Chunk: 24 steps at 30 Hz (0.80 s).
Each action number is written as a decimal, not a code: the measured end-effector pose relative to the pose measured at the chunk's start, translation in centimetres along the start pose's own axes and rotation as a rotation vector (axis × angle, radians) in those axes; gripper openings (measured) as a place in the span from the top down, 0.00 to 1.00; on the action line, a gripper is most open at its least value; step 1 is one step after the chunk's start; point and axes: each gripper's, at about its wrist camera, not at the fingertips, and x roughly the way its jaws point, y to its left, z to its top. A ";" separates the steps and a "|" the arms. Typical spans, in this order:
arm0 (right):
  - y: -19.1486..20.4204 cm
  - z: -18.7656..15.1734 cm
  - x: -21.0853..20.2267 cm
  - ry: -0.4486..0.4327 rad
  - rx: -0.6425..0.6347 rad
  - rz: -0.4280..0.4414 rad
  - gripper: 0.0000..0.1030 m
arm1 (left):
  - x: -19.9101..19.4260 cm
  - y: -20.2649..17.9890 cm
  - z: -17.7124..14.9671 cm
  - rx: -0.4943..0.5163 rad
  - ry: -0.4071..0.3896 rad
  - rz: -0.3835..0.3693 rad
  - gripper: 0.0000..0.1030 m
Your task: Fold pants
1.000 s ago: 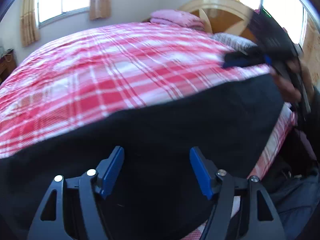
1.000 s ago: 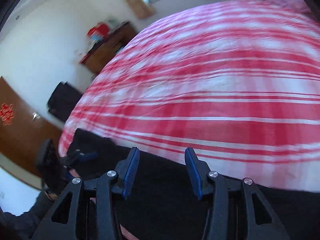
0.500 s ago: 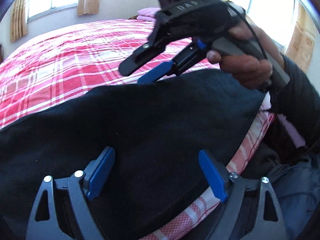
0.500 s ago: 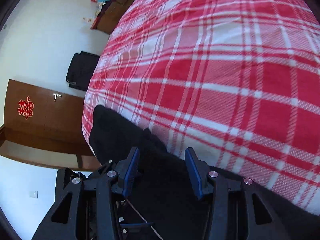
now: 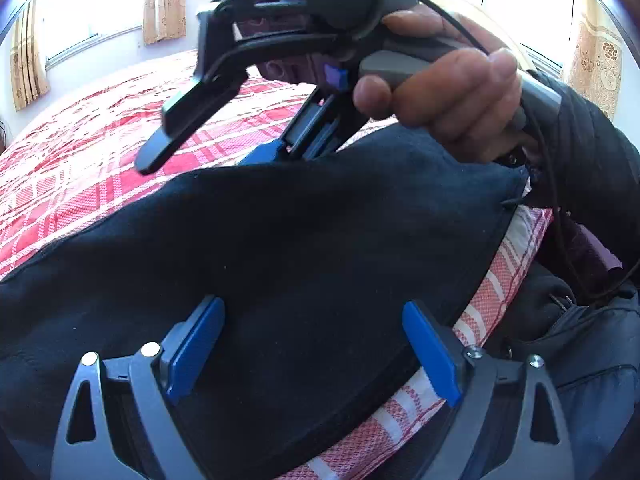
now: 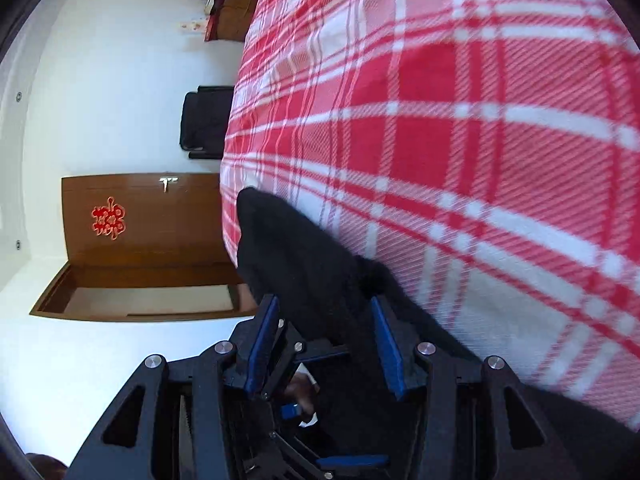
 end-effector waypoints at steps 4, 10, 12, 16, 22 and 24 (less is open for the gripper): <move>0.3 0.1 0.2 -0.052 -0.006 0.089 0.52 | 0.0 -0.1 0.0 0.003 -0.001 0.002 0.10; 0.9 -0.4 -0.1 -0.112 -0.017 0.120 0.60 | -0.1 -0.1 0.0 0.004 -0.002 0.001 0.10; 0.6 -0.5 -0.5 -0.135 -0.007 0.089 0.73 | -0.4 1.0 -0.1 0.005 -0.002 0.002 0.10; -0.2 -0.4 -0.7 -0.170 0.019 0.020 0.91 | -0.3 1.0 -0.1 0.006 -0.002 0.003 0.10; -0.1 -0.7 -1.8 -0.231 0.014 0.043 0.93 | -0.3 1.0 0.0 0.008 -0.003 0.003 0.09; -0.1 -0.7 -2.3 -0.254 0.015 0.071 0.98 | -0.2 0.9 -0.1 0.008 -0.001 0.003 0.09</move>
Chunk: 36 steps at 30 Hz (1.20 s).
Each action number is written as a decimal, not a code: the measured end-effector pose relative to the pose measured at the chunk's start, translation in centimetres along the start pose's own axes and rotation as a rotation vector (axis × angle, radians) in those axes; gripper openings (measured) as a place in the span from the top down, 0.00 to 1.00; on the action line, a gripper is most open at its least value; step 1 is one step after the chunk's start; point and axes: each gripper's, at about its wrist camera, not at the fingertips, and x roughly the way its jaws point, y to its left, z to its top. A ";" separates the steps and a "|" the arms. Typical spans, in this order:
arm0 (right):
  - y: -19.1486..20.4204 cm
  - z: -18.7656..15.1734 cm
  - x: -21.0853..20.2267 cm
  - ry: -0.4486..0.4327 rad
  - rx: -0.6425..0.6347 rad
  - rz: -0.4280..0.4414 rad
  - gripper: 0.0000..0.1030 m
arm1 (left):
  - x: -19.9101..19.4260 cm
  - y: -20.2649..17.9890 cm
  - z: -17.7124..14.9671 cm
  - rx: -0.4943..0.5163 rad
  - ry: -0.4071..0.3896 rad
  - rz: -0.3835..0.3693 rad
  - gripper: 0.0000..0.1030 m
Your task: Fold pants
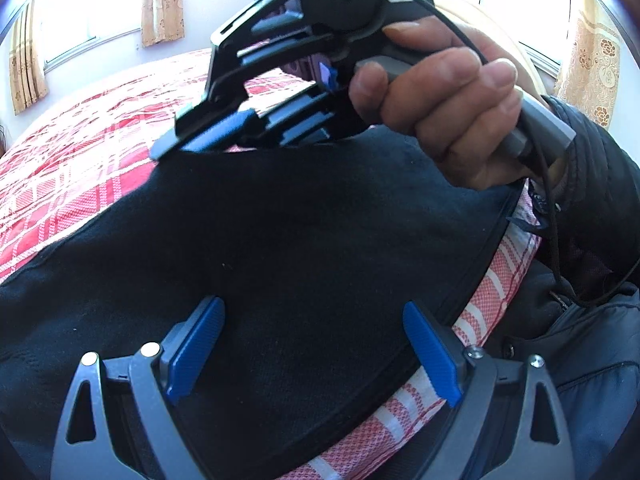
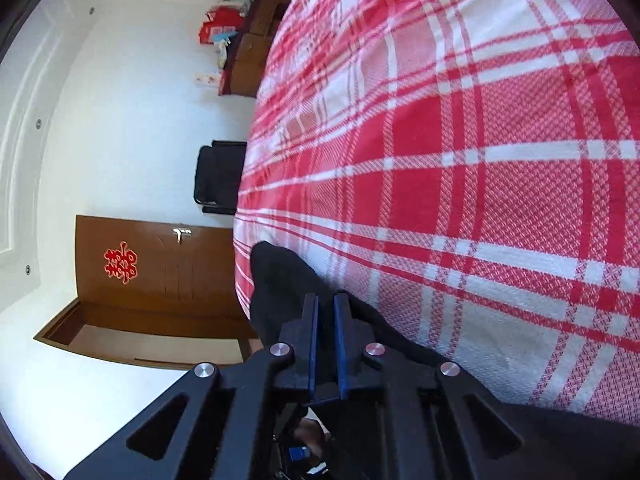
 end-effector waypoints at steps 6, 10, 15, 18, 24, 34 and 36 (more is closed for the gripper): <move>-1.1 0.3 0.3 0.032 0.039 0.010 0.97 | 0.4 -0.5 0.0 0.001 0.001 0.003 0.09; -0.8 0.1 0.4 0.008 0.004 -0.072 0.98 | 0.2 -0.9 0.0 0.006 0.001 0.005 0.09; 0.2 0.2 -0.4 -0.038 -0.036 -0.124 0.99 | 0.2 -1.0 0.0 0.002 0.000 0.002 0.09; 0.3 0.4 -0.9 -0.050 -0.051 -0.149 0.99 | 0.2 -1.0 -0.1 0.003 0.000 0.003 0.09; -0.4 0.7 -0.1 -0.011 -0.040 -0.181 0.80 | 0.2 -0.9 -0.2 0.002 0.000 0.003 0.09; 0.0 0.4 0.4 0.027 -0.060 -0.159 0.82 | 0.1 -0.4 -0.2 -0.001 -0.001 -0.001 0.09; 0.1 0.3 0.5 0.025 -0.068 -0.173 0.93 | 0.1 -0.4 -0.2 -0.001 -0.001 -0.001 0.09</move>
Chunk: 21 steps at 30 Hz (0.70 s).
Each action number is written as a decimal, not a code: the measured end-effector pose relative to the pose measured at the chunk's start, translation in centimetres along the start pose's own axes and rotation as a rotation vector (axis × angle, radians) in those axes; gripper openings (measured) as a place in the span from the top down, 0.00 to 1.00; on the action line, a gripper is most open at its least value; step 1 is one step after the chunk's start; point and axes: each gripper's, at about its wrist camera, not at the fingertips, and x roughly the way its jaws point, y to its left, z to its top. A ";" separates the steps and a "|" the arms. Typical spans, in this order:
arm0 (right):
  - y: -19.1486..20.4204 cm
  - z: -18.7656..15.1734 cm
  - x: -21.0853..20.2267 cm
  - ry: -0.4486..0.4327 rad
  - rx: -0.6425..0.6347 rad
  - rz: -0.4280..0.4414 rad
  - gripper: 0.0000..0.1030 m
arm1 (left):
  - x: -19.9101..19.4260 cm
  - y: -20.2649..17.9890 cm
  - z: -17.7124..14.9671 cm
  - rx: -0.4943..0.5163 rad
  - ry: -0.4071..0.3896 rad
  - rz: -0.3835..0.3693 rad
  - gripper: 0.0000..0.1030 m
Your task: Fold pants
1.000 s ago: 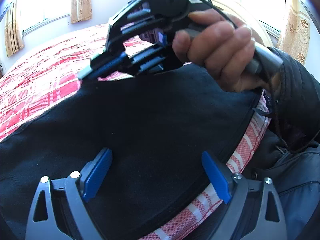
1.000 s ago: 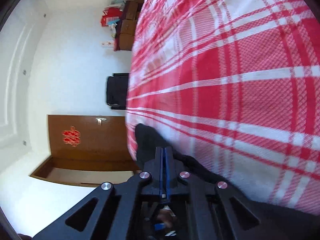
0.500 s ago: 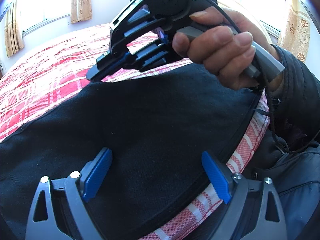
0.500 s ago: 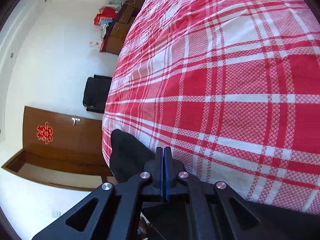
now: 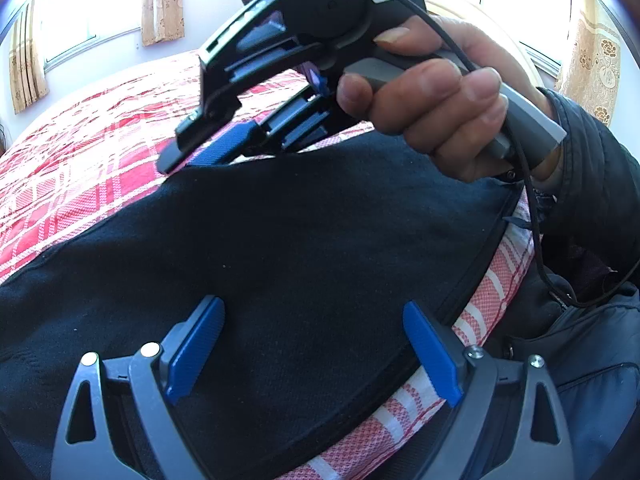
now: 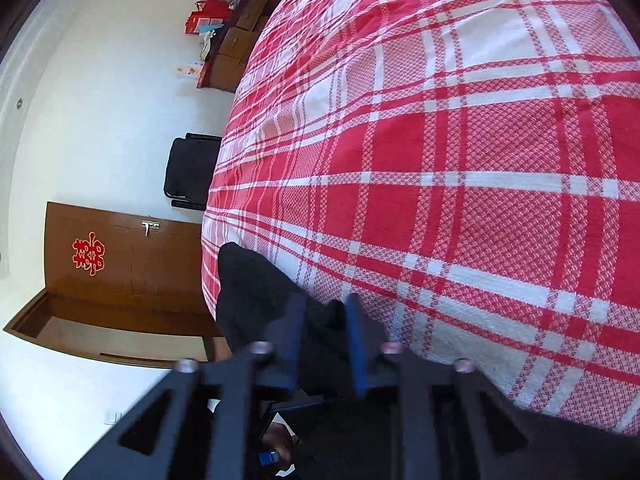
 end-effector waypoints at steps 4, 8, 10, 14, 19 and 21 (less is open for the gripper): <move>0.8 0.0 -0.1 -0.020 -0.034 -0.051 0.98 | 0.0 0.0 0.0 0.000 0.000 0.000 0.09; 2.6 0.1 -1.7 -0.104 -0.078 -0.083 0.99 | -0.1 -0.1 0.1 0.006 0.007 0.000 0.09; 2.9 0.3 -2.1 -0.122 -0.089 -0.100 0.99 | -0.2 0.0 0.2 0.006 0.009 -0.006 0.09; 1.4 0.8 -0.9 -0.128 -0.071 -0.176 0.99 | 0.0 0.0 0.2 0.014 0.010 0.001 0.09; -0.7 1.2 -0.2 -0.136 -0.041 -0.160 0.99 | 0.2 -0.5 0.1 0.029 0.012 0.011 0.08; -0.7 1.2 -0.3 -0.112 -0.051 -0.139 0.98 | 0.1 -0.6 0.2 0.018 0.005 0.011 0.07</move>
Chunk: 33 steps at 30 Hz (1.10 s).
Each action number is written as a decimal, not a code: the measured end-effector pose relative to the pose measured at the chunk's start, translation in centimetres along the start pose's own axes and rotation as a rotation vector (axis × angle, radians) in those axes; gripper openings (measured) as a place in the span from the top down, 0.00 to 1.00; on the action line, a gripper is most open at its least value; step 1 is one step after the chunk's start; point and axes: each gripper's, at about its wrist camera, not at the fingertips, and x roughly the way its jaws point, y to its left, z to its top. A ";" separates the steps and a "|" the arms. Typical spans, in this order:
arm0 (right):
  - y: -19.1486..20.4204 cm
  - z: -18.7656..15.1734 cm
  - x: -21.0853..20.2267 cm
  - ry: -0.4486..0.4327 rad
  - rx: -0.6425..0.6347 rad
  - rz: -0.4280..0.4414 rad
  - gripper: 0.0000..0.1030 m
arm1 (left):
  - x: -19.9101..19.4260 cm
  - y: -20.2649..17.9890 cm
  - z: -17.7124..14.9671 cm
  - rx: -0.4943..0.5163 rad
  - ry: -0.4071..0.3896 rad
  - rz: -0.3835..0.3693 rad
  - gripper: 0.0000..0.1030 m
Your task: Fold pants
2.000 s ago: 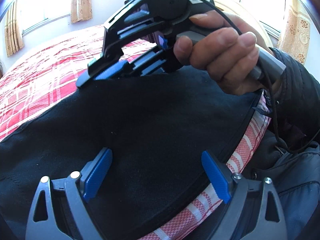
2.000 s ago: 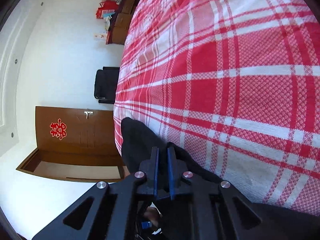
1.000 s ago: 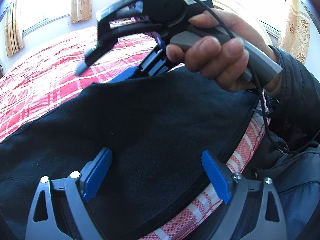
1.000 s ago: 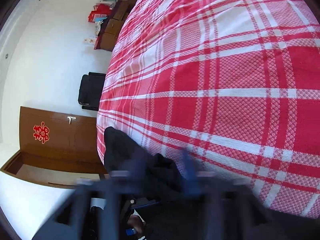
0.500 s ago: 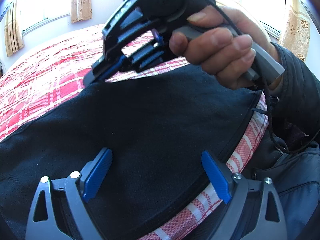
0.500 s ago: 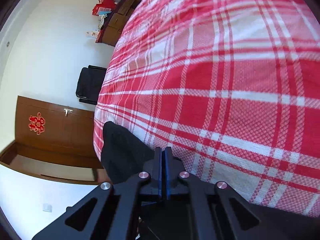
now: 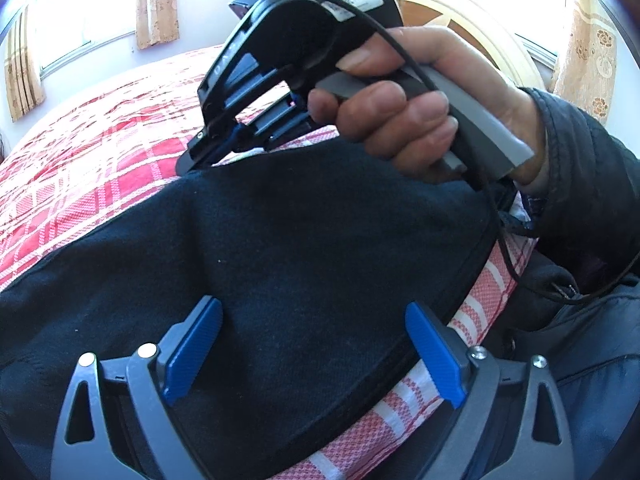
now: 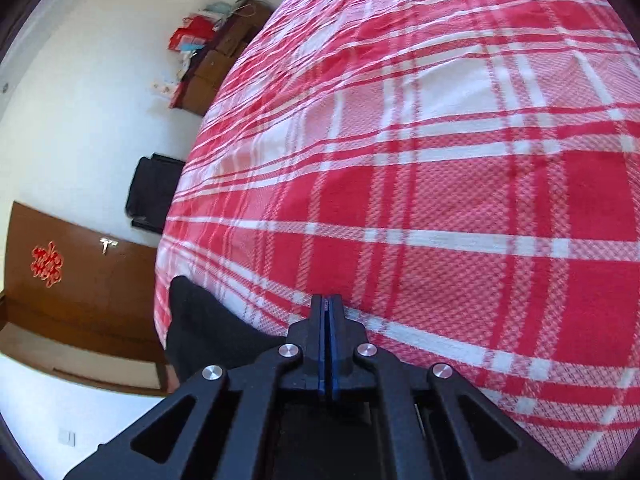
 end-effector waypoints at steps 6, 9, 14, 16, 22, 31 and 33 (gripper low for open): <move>-0.6 -1.2 -5.9 -0.102 -0.023 -0.046 0.49 | -0.6 0.8 0.6 -0.095 -0.011 -0.027 0.07; -2.2 -3.2 -12.1 -0.187 -0.026 -0.097 0.47 | -1.1 1.0 1.0 -0.133 -0.027 -0.047 0.07; -6.4 -8.7 -25.3 -0.401 0.009 -0.242 0.47 | -1.3 -0.1 1.7 -0.128 -0.037 -0.046 0.07; -8.2 -11.8 -30.4 -0.494 0.046 -0.286 0.47 | -1.3 -0.7 2.1 -0.112 -0.034 -0.046 0.07; -14.1 -19.8 -43.7 -0.735 0.178 -0.535 0.47 | -0.3 -1.7 3.7 -0.092 -0.011 -0.047 0.07; -24.1 -18.9 -48.8 -0.675 0.345 -0.625 0.48 | 2.1 -1.2 4.4 -0.127 0.008 -0.027 0.07; -24.7 -18.7 -48.3 -0.652 0.333 -0.608 0.72 | 2.4 -1.1 4.4 -0.136 0.010 -0.025 0.07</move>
